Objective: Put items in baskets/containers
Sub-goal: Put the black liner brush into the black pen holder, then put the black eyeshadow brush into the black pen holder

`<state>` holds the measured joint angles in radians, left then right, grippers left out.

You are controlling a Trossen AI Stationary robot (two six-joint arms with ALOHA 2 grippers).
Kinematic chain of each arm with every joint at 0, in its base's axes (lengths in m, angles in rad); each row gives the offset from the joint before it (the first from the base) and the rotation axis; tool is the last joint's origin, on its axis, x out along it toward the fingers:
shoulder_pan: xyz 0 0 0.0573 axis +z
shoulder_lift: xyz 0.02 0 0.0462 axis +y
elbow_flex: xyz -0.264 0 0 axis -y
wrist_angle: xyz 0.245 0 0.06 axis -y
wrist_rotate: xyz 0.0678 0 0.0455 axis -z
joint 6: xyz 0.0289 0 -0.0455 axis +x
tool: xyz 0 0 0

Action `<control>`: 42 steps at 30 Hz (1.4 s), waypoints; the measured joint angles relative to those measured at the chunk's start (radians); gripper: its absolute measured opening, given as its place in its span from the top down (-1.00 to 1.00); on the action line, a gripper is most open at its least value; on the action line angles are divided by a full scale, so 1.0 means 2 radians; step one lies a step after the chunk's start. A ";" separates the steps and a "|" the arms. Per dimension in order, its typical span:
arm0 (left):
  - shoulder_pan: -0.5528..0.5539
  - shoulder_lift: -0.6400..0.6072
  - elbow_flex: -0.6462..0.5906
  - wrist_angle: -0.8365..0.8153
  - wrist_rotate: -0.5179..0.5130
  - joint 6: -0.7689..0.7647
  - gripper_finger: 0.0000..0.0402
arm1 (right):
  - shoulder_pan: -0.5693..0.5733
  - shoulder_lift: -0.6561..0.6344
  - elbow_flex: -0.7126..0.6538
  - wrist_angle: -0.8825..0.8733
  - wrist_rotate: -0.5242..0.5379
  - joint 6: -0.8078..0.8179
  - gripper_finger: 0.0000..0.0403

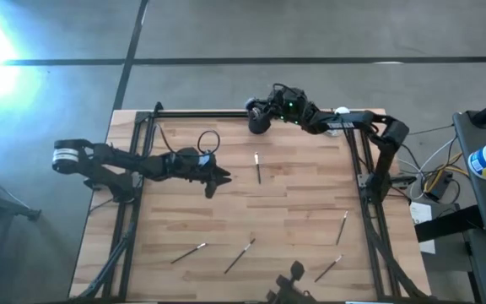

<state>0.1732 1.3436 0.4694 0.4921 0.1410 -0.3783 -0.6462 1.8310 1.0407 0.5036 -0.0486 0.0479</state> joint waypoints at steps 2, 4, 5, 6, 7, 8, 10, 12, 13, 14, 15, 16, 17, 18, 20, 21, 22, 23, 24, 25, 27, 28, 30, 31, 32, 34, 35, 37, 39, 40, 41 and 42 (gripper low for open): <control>0.000 -0.005 0.000 -0.021 0.005 -0.006 0.37 | 0.003 -0.010 0.002 -0.012 0.000 0.000 0.63; 0.000 -0.011 0.001 -0.048 0.009 -0.011 0.37 | 0.003 -0.025 0.005 -0.028 0.001 0.001 0.53; 0.000 -0.014 0.001 -0.057 0.010 -0.012 0.37 | 0.003 -0.031 0.007 -0.040 0.003 0.001 0.47; 0.000 -0.018 0.001 -0.065 0.011 -0.015 0.37 | 0.003 -0.038 0.009 -0.056 0.008 0.001 0.42; 0.000 -0.021 0.001 -0.071 0.011 -0.017 0.37 | 0.003 -0.046 0.009 -0.073 0.011 0.001 0.38; 0.000 -0.023 0.001 -0.073 0.011 -0.018 0.37 | 0.004 -0.054 0.009 -0.088 0.012 0.001 0.34; -0.002 -0.024 0.001 -0.076 0.011 -0.018 0.37 | 0.007 -0.074 0.008 -0.113 0.011 0.001 0.30; -0.005 -0.024 0.001 -0.074 0.007 -0.011 0.37 | 0.016 -0.097 -0.001 -0.134 0.012 0.001 0.31; -0.005 -0.023 0.001 -0.072 0.002 -0.008 0.38 | 0.022 -0.109 -0.007 -0.144 0.012 0.002 0.34; -0.006 -0.021 -0.001 -0.066 -0.007 -0.006 0.39 | 0.030 -0.120 -0.014 -0.154 0.013 0.003 0.39; -0.006 -0.018 -0.004 -0.050 -0.019 -0.006 0.40 | 0.040 -0.130 -0.022 -0.165 0.014 0.005 0.44; -0.006 -0.014 -0.010 -0.026 -0.029 -0.006 0.43 | 0.051 -0.140 -0.029 -0.176 0.018 0.010 0.50; -0.006 -0.010 -0.018 0.004 -0.037 -0.007 0.47 | 0.064 -0.150 -0.035 -0.186 0.028 0.016 0.57; -0.006 -0.004 -0.025 0.040 -0.041 -0.007 0.51 | 0.078 -0.160 -0.041 -0.196 0.040 0.022 0.64; -0.005 0.009 -0.042 0.111 -0.042 -0.008 0.63 | 0.108 -0.175 -0.049 -0.218 0.066 0.035 0.77; -0.004 0.016 -0.050 0.146 -0.041 -0.008 0.69 | 0.123 -0.178 -0.051 -0.233 0.079 0.043 0.84; -0.002 0.024 -0.057 0.180 -0.042 -0.008 0.76 | 0.138 -0.179 -0.051 -0.248 0.086 0.054 0.89; 0.000 0.031 -0.065 0.212 -0.046 -0.008 0.84 | 0.150 -0.179 -0.053 -0.259 0.091 0.068 0.93; 0.003 0.038 -0.073 0.244 -0.049 -0.008 0.91 | 0.162 -0.177 -0.054 -0.265 0.094 0.085 0.94; 0.006 0.045 -0.080 0.274 -0.050 -0.008 0.95 | 0.172 -0.173 -0.054 -0.265 0.094 0.104 0.95; 0.014 0.058 -0.095 0.334 -0.050 -0.006 0.98 | 0.185 -0.162 -0.054 -0.266 0.094 0.146 0.96; 0.019 0.064 -0.102 0.363 -0.050 -0.004 0.98 | 0.189 -0.154 -0.054 -0.265 0.093 0.168 0.96; 0.029 0.072 -0.117 0.409 -0.044 -0.002 0.99 | 0.194 -0.138 -0.054 -0.270 0.094 0.211 0.96; 0.034 0.074 -0.123 0.427 -0.041 -0.002 1.00 | 0.194 -0.131 -0.052 -0.275 0.093 0.226 0.96; 0.037 0.076 -0.128 0.441 -0.040 0.001 1.00 | 0.194 -0.125 -0.052 -0.281 0.091 0.235 0.95; 0.043 0.075 -0.140 0.456 -0.040 0.007 1.00 | 0.193 -0.111 -0.051 -0.287 0.091 0.253 0.91; 0.044 0.074 -0.143 0.458 -0.040 0.011 1.00 | 0.192 -0.105 -0.051 -0.290 0.090 0.264 0.88; 0.045 0.073 -0.151 0.457 -0.040 0.020 1.00 | 0.189 -0.090 -0.049 -0.293 0.088 0.284 0.80; 0.045 0.073 -0.155 0.457 -0.036 0.024 1.00 | 0.185 -0.074 -0.042 -0.293 0.088 0.302 0.70; 0.045 0.073 -0.158 0.457 -0.036 0.026 1.00 | 0.183 -0.065 -0.036 -0.294 0.087 0.312 0.66; 0.045 0.073 -0.159 0.457 -0.036 0.028 1.00 | 0.181 -0.056 -0.028 -0.299 0.087 0.321 0.61; 0.045 0.073 -0.160 0.456 -0.036 0.030 1.00 | 0.178 -0.046 -0.020 -0.310 0.086 0.327 0.57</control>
<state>0.2630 1.4895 0.1492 1.4038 0.0689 -0.3192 -0.2897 1.7397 0.9998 -0.1164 0.1236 0.7028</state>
